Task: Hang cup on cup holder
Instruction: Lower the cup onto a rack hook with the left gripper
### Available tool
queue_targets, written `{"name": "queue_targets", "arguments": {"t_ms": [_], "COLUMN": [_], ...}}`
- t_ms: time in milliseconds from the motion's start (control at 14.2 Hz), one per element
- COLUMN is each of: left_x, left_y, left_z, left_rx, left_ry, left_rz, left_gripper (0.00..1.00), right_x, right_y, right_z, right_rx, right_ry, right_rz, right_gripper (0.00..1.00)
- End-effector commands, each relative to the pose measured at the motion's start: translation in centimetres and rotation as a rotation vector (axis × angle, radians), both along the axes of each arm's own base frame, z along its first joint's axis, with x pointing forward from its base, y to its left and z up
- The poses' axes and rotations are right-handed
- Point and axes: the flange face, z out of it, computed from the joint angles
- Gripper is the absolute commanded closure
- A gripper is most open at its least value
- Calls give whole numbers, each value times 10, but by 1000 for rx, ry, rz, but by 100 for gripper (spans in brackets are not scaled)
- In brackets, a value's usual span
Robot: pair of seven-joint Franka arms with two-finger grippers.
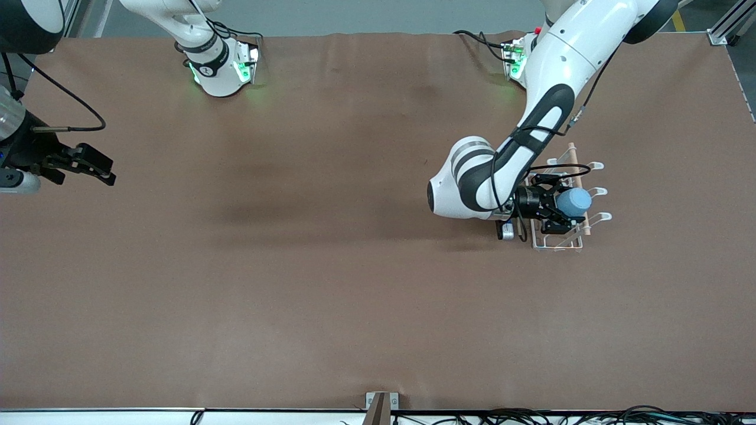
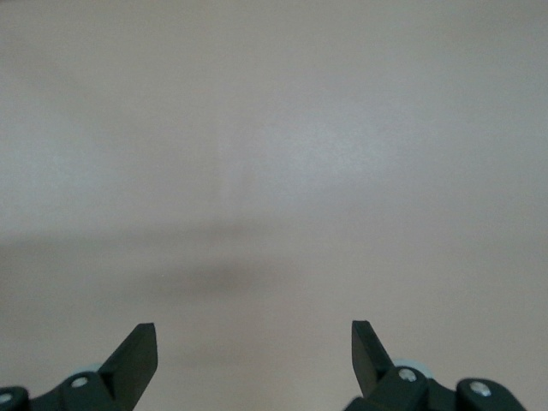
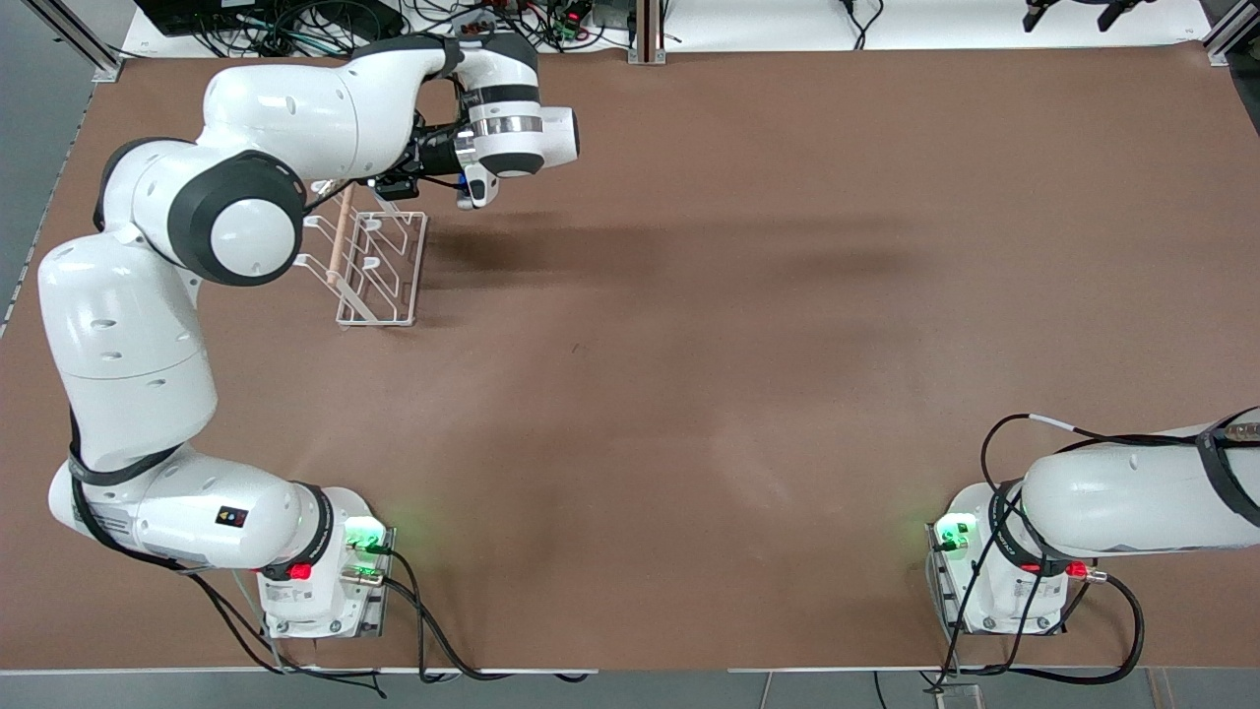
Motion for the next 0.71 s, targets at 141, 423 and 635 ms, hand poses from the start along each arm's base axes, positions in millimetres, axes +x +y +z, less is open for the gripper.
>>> {"name": "queue_targets", "arguments": {"t_ms": [141,423,635], "left_x": [4,6,10], "left_y": [3,7,15], "left_z": [-10,-17,-19], "left_rx": [23,30,19], "left_ry": [-19,-35,-52], "left_rz": [-15,-15,-3], "left_gripper": [70,68,29], "right_x": [2,19,17], "right_y": [-27,-44,-41], "right_z": [18,21,15], "right_rx": [-12,20,18], "right_ry": [-25,50,67], "right_rz": [-7,-37,-23], "right_gripper": [0,0,0]}}
